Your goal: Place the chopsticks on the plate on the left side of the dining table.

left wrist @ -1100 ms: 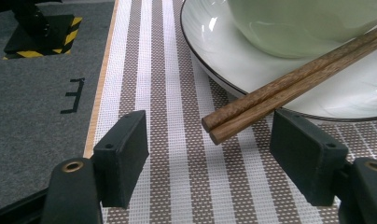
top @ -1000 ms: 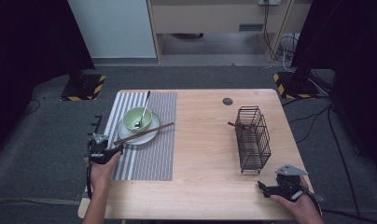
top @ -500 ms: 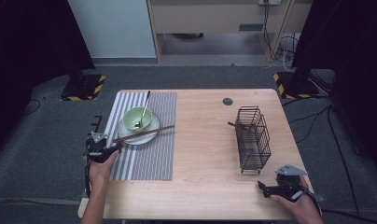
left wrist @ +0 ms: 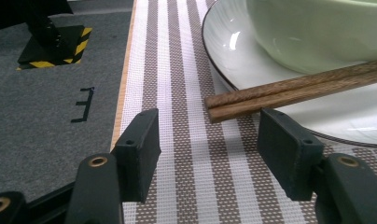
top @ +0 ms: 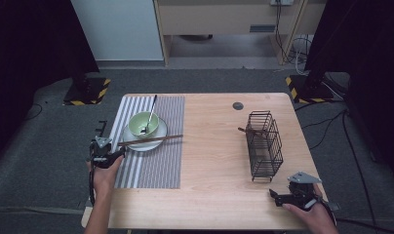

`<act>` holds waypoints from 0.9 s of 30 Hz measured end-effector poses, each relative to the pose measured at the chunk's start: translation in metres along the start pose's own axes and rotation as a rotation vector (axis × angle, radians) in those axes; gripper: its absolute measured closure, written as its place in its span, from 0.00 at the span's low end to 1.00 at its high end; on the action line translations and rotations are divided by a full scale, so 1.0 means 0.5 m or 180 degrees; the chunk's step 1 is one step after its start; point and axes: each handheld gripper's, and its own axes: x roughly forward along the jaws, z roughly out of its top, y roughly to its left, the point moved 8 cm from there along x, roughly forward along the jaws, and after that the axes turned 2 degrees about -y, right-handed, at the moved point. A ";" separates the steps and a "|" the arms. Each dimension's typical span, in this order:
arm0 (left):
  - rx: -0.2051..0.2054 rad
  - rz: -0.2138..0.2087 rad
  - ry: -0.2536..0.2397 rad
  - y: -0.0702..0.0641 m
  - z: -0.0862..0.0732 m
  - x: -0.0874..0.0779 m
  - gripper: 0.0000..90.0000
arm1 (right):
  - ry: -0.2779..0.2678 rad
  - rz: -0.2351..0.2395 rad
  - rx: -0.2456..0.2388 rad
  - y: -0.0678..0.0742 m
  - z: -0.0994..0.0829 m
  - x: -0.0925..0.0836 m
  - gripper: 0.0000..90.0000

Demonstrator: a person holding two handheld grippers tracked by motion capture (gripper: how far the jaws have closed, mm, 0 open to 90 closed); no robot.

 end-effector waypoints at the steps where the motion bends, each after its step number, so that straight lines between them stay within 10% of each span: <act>1: -0.0002 0.0009 0.0005 0.001 0.000 0.001 0.43 | 0.0000 0.0000 -0.0001 0.000 0.000 0.000 0.01; 27: -0.0177 0.0005 -0.0057 0.020 0.005 0.010 0.47 | -0.0005 -0.0006 0.0006 0.000 0.000 0.000 0.01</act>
